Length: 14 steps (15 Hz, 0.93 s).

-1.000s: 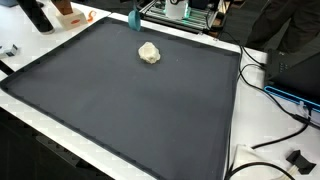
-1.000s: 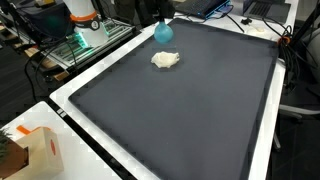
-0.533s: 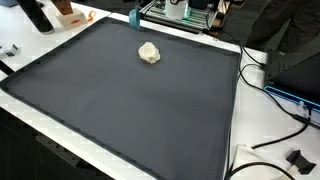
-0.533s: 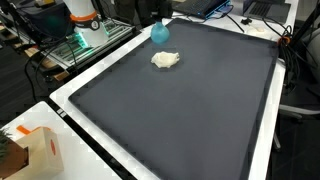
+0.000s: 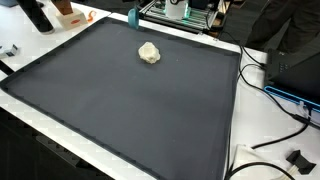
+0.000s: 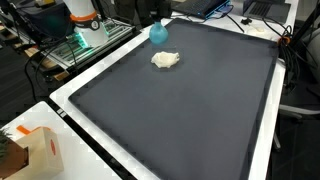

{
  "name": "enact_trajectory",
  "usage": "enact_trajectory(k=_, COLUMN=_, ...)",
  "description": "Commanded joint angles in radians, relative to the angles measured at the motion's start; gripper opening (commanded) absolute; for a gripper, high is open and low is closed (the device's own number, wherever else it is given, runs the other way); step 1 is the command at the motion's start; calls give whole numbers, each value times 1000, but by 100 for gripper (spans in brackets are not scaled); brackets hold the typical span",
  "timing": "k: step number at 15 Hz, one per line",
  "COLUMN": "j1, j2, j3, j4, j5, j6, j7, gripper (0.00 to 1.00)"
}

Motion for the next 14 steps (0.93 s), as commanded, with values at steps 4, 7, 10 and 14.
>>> enact_trajectory(k=4, j1=-6, j2=29, j3=88, j4=7, j5=-363, j6=-25, j7=411, gripper=25)
enact_trajectory(k=7, j1=-2, j2=70, j3=128, j4=24, j5=-526, j6=-48, j7=632, gripper=25)
enact_trajectory(k=10, j1=12, j2=121, j3=157, j4=43, j5=-654, j6=-98, j7=828, gripper=25)
enact_trajectory(k=14, j1=52, j2=200, j3=170, j4=75, j5=-775, j6=-198, j7=1058, gripper=25)
